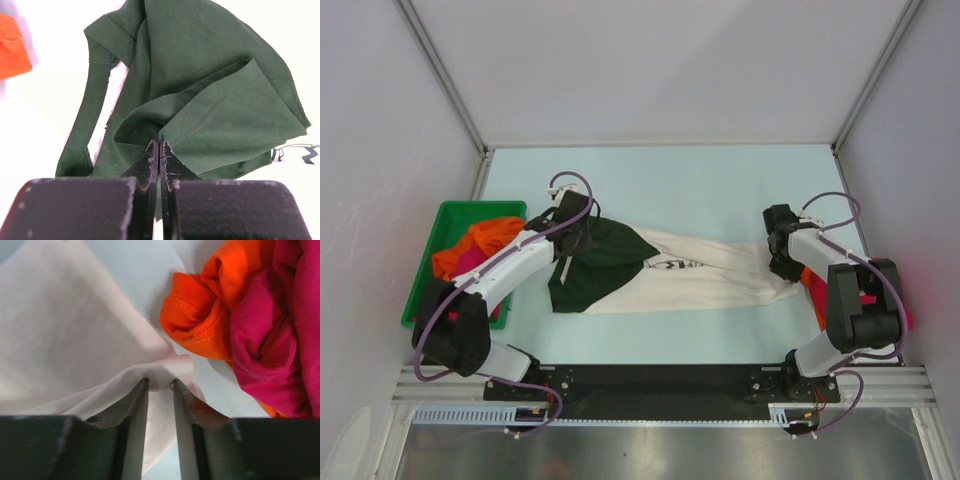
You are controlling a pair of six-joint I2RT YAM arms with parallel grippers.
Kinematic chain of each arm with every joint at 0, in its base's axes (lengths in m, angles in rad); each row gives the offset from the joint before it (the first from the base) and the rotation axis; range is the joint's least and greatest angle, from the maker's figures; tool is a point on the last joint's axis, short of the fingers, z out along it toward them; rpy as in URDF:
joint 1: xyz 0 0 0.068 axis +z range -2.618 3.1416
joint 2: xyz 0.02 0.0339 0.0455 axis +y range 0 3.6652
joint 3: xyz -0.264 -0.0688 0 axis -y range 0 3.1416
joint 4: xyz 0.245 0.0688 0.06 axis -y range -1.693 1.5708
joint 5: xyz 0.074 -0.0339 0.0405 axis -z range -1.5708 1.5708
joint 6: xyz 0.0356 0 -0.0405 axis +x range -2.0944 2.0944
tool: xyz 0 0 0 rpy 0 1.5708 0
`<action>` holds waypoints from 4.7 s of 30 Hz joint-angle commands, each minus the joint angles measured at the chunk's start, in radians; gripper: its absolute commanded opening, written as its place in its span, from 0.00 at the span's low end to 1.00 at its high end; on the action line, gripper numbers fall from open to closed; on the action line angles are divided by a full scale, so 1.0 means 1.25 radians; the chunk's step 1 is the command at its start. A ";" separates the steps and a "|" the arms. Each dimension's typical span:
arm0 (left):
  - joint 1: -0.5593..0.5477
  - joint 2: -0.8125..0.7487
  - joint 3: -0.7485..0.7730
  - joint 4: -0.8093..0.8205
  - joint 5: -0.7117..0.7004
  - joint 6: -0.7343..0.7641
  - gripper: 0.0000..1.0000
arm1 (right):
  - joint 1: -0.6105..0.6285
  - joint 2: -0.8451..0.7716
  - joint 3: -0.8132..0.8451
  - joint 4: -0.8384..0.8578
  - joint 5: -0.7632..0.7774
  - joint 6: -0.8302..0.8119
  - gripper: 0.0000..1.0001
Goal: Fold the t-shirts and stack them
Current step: Fold the other side of the tshirt into a rectangle
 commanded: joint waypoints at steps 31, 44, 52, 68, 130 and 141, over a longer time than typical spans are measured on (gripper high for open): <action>-0.008 -0.032 0.036 0.016 -0.020 0.004 0.00 | 0.060 -0.079 0.026 0.001 0.069 0.032 0.00; -0.006 -0.150 0.074 -0.070 -0.104 0.005 0.00 | 0.038 -0.129 0.176 -0.088 0.085 0.005 0.00; -0.005 -0.248 0.044 -0.139 -0.110 -0.005 0.00 | 0.007 -0.165 0.143 -0.120 0.081 0.000 0.00; -0.005 -0.372 -0.066 -0.238 -0.078 -0.060 0.00 | 0.008 -0.228 0.044 -0.155 0.068 0.045 0.00; 0.042 -0.209 -0.103 -0.111 0.049 -0.088 0.60 | -0.014 -0.173 0.010 -0.074 0.024 0.048 0.56; 0.040 -0.165 0.014 -0.070 0.058 -0.067 0.78 | 0.098 -0.170 0.127 -0.077 0.032 0.052 0.84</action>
